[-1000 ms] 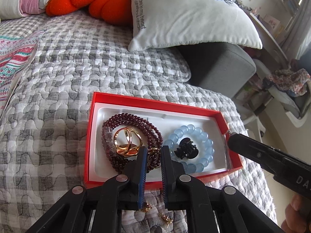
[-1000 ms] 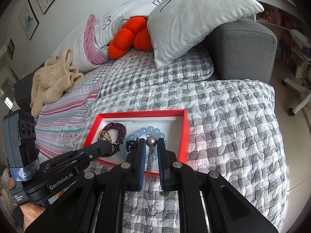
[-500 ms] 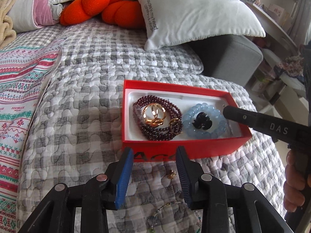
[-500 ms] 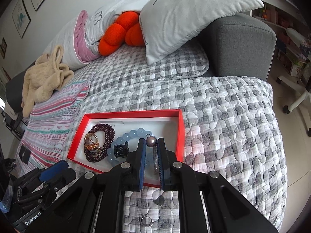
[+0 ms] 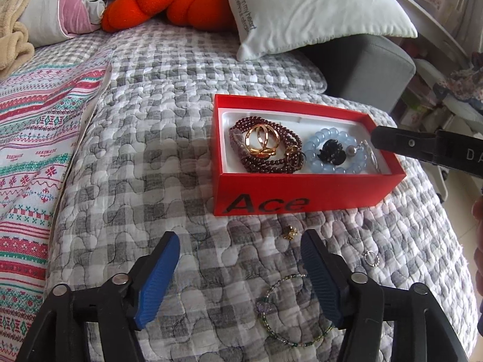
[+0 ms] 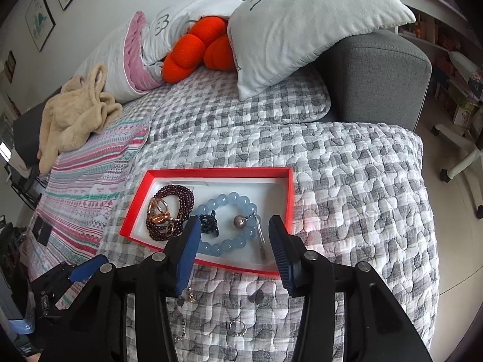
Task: Organize jewelry
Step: 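Move the left tool to the beaded bracelet while the right tool grasps the silver ring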
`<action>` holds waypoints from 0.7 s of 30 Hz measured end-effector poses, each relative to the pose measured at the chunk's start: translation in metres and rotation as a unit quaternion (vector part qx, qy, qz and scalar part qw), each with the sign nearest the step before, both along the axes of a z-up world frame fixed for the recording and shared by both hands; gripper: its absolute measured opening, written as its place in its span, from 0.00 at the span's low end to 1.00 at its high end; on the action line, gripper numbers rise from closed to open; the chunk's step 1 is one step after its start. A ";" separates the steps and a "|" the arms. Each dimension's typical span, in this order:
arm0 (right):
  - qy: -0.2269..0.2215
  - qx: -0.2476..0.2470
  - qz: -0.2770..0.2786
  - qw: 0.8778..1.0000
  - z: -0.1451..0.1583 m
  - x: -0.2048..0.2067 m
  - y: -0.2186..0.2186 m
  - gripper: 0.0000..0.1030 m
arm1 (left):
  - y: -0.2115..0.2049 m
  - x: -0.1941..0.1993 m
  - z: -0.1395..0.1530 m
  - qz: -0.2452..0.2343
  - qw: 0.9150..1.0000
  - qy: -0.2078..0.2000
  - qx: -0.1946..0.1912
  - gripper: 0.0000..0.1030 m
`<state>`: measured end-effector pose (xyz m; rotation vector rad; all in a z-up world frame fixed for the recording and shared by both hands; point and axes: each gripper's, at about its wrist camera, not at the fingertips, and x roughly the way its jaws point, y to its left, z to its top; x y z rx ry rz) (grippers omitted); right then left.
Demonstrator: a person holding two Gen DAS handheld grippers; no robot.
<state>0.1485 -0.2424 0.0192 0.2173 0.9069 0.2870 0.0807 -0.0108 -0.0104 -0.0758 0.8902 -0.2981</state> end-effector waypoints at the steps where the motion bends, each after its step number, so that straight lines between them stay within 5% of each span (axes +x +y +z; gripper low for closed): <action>1: 0.000 -0.003 0.000 1.000 0.001 -0.004 -0.001 0.48 | 0.001 -0.002 0.000 0.001 1.000 -0.002 0.001 0.74; 8: 0.012 -0.033 0.012 0.999 -0.010 -0.035 -0.003 0.58 | -0.003 -0.016 -0.015 -0.023 0.999 0.007 0.024 0.76; 21: 0.036 -0.116 0.084 0.989 -0.053 -0.084 0.011 0.58 | -0.030 -0.049 -0.036 -0.145 0.989 0.013 0.029 0.76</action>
